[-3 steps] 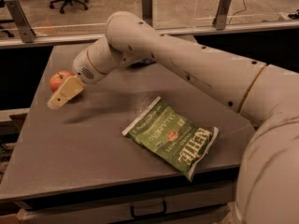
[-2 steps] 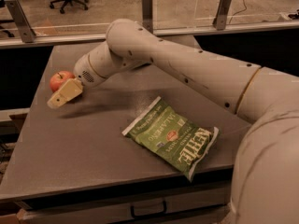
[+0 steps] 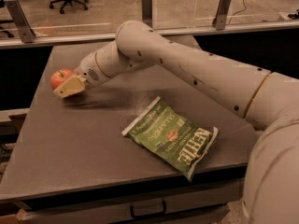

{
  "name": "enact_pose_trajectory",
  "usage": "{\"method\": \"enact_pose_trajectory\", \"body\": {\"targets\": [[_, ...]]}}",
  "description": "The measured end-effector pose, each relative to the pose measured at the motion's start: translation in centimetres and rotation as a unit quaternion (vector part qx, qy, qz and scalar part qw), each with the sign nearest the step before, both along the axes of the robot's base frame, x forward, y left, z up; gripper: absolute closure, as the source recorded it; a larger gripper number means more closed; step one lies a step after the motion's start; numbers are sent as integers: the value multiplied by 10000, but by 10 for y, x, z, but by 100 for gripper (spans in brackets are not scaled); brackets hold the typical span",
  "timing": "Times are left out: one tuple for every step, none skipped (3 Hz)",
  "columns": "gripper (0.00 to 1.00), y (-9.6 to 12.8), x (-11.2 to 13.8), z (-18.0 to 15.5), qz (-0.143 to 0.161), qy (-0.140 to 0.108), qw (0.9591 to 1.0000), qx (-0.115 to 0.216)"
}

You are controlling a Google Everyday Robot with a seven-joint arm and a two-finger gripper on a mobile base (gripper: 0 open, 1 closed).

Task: Move apple near blue chip bag

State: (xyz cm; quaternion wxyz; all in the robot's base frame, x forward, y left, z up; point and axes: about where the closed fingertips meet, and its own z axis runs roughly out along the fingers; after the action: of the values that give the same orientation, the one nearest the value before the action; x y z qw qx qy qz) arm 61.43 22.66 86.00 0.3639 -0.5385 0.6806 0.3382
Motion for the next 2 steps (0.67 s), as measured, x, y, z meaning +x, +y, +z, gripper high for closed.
{"method": "enact_pose_trajectory", "body": {"targets": [[86, -16, 1, 20, -58, -175, 9995, 247], [100, -15, 1, 19, -43, -173, 9996, 240]]}}
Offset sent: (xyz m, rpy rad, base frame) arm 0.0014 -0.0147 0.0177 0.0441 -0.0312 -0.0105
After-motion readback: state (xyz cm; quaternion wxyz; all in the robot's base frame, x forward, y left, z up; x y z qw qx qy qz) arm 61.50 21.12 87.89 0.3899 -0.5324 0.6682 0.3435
